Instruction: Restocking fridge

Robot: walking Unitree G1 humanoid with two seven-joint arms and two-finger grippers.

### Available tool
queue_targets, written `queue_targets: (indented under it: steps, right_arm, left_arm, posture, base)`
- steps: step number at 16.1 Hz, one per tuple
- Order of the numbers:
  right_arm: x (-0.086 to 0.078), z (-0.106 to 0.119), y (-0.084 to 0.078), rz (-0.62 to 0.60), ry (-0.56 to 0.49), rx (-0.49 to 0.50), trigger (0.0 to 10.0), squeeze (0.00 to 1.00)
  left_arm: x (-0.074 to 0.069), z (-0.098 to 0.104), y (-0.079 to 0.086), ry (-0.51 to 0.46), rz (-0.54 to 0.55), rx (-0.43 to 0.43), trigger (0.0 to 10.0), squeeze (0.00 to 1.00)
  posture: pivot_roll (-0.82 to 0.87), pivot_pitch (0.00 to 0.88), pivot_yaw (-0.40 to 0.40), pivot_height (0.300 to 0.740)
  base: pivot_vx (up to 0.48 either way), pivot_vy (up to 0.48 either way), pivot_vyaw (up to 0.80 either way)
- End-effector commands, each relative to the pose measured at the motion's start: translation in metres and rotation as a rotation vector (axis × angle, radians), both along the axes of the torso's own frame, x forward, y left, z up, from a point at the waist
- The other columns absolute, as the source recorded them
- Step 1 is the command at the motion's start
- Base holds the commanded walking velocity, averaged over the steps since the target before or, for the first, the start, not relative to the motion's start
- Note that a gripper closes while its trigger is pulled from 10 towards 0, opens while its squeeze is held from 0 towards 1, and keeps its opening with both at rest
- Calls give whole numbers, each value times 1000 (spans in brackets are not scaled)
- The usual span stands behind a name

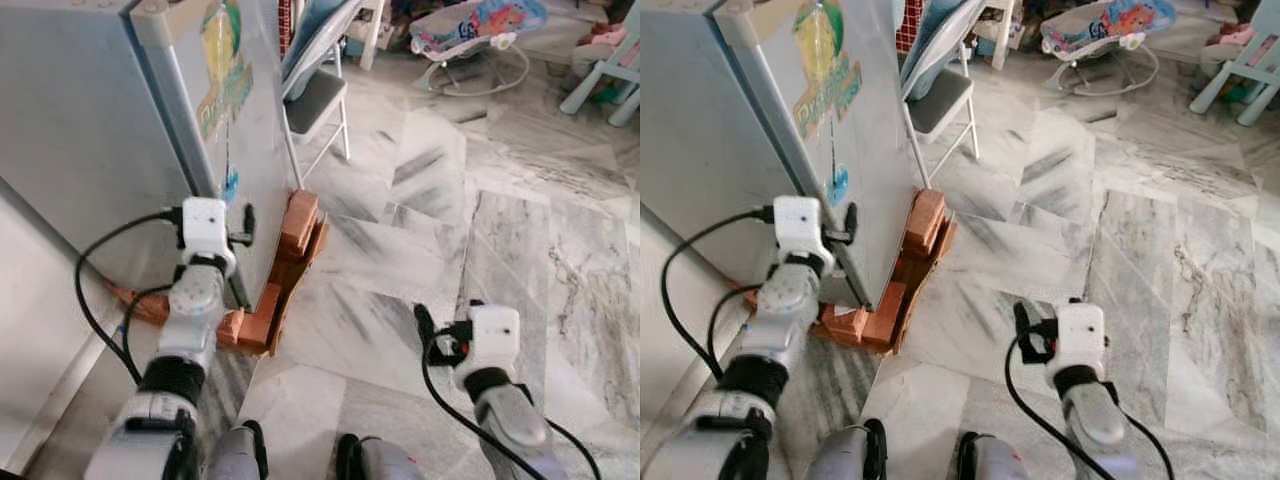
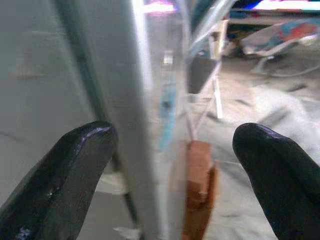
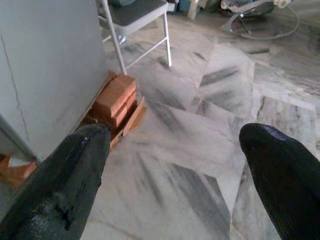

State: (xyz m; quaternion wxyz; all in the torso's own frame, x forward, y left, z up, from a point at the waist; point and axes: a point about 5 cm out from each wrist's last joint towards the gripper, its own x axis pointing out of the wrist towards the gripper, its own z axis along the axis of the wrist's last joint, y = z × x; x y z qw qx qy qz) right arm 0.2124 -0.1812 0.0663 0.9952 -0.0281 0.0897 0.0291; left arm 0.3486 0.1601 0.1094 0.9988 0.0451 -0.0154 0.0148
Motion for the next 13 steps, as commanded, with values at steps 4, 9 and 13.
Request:
queue_targets:
  steps: [4, 9, 13]
  right_arm:
    - [-7, 3, -4, -8, 16, -2, 10000, 0]
    - [-8, 1, -5, 3, 41, -15, 10000, 0]
    - [-9, 1, -3, 2, 52, -10, 10000, 0]
  left_arm:
    - [12, 6, 10, -7, 35, 2, 10000, 0]
    - [22, 21, -17, -56, -104, -1, 10000, 0]
    - [26, 19, -20, -27, -96, 52, 10000, 0]
  posture:
    - [0, 168, -57, 740]
    - [-2, 170, -57, 740]
    - [-3, 167, -53, 740]
  base:
    - [0, 0, 0]
    - [0, 0, 0]
    - [0, 0, 0]
